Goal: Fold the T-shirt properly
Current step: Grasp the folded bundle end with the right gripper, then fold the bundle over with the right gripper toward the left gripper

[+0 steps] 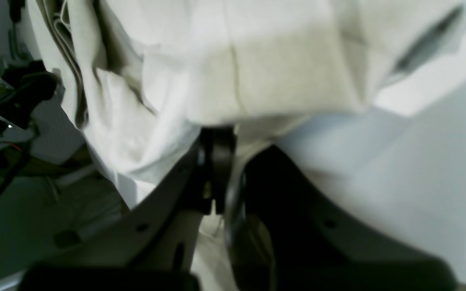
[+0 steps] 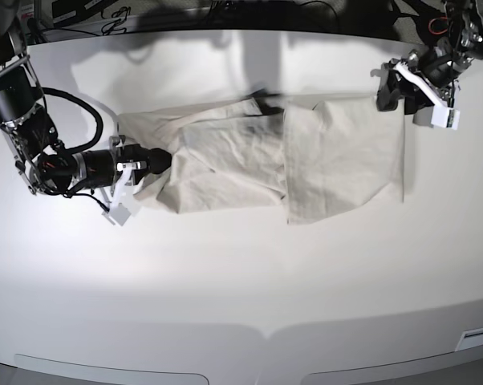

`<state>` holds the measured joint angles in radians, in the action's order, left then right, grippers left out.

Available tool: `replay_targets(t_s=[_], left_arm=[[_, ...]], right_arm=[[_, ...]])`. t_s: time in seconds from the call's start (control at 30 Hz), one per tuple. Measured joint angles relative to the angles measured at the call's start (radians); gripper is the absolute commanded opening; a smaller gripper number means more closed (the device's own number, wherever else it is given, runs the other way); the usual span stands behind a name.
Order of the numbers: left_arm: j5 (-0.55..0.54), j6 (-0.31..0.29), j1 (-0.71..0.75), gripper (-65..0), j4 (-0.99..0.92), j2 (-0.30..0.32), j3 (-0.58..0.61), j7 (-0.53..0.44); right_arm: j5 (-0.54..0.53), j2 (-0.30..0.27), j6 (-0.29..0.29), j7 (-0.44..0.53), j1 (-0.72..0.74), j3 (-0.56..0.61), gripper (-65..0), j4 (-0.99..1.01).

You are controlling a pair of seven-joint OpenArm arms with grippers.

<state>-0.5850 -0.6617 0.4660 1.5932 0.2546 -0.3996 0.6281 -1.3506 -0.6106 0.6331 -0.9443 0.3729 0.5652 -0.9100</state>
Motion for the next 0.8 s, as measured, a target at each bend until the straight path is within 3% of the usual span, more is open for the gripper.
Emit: replay_targets(t_s=[0.1, 0.37, 0.7, 0.8], left_arm=[[-0.002, 0.000, 0.019, -36.0, 0.000, 0.000, 0.000, -0.002], [0.000, 0.000, 0.030, -36.0, 0.000, 0.000, 0.000, -0.023], [0.043, 0.000, 0.029, -36.0, 0.000, 0.000, 0.000, -0.061], [0.049, 0.000, 0.029, -36.1, 0.000, 0.000, 0.000, -0.072]], right_arm=[[0.034, -0.026, -0.002, -0.049, 0.040, -0.030, -65.0, 0.003], [0.036, -0.133, -0.007, -0.058, 0.087, -0.160, -65.0, -0.001], [-0.044, -0.120, 0.000, -0.101, 0.084, -0.161, -65.0, -0.221], [-0.043, -0.094, -0.048, -0.102, 0.084, -0.161, -65.0, -0.316]])
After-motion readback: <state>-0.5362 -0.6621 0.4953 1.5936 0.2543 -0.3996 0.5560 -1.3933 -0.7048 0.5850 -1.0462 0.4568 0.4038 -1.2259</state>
